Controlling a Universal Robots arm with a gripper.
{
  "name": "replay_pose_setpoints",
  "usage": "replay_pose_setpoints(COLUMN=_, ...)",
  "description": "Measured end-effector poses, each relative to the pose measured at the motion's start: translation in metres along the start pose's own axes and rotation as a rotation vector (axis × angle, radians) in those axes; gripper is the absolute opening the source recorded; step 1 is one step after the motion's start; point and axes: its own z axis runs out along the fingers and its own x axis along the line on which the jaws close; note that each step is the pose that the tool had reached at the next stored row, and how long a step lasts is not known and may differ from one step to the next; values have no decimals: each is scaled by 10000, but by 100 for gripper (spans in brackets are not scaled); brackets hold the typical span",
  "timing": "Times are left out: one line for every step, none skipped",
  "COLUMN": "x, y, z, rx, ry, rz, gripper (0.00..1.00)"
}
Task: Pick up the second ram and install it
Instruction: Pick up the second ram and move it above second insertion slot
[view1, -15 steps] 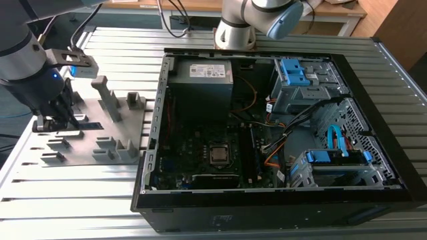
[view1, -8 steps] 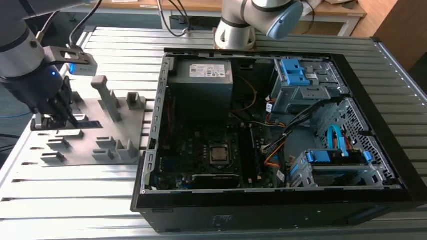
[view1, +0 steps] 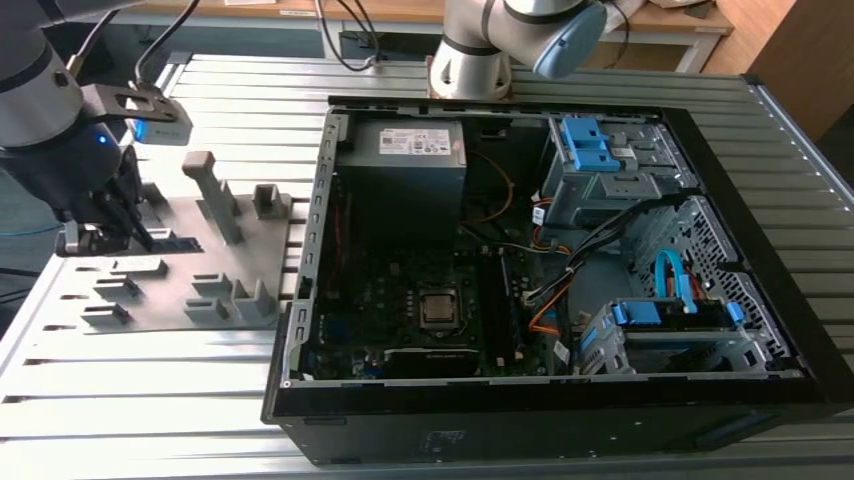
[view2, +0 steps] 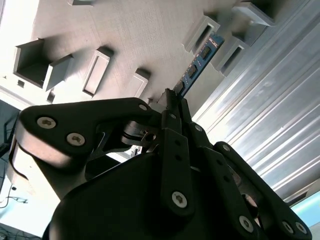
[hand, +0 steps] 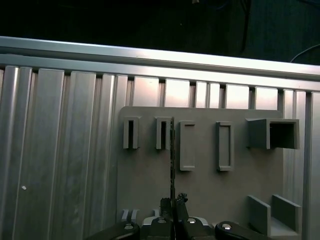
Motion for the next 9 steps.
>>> replay_pose_setpoints(x=-1, y=0, z=-9, rx=1, ry=-2, rz=0, gripper=14)
replay_pose_setpoints(x=-1, y=1, z=-19, rx=0, ry=-4, rz=0, gripper=14)
replay_pose_setpoints(x=-2, y=1, z=-27, rx=1, ry=-6, rz=0, gripper=14)
replay_pose_setpoints(x=-3, y=1, z=-36, rx=1, ry=-9, rz=0, gripper=14)
replay_pose_setpoints(x=-3, y=2, z=-44, rx=1, ry=-11, rz=0, gripper=14)
replay_pose_setpoints(x=-4, y=2, z=-52, rx=1, ry=-13, rz=0, gripper=14)
replay_pose_setpoints(x=-4, y=2, z=-60, rx=1, ry=-15, rz=0, gripper=14)
replay_pose_setpoints(x=-5, y=3, z=-68, rx=0, ry=-17, rz=0, gripper=14)
replay_pose_setpoints(x=-5, y=3, z=-75, rx=1, ry=-19, rz=0, gripper=14)
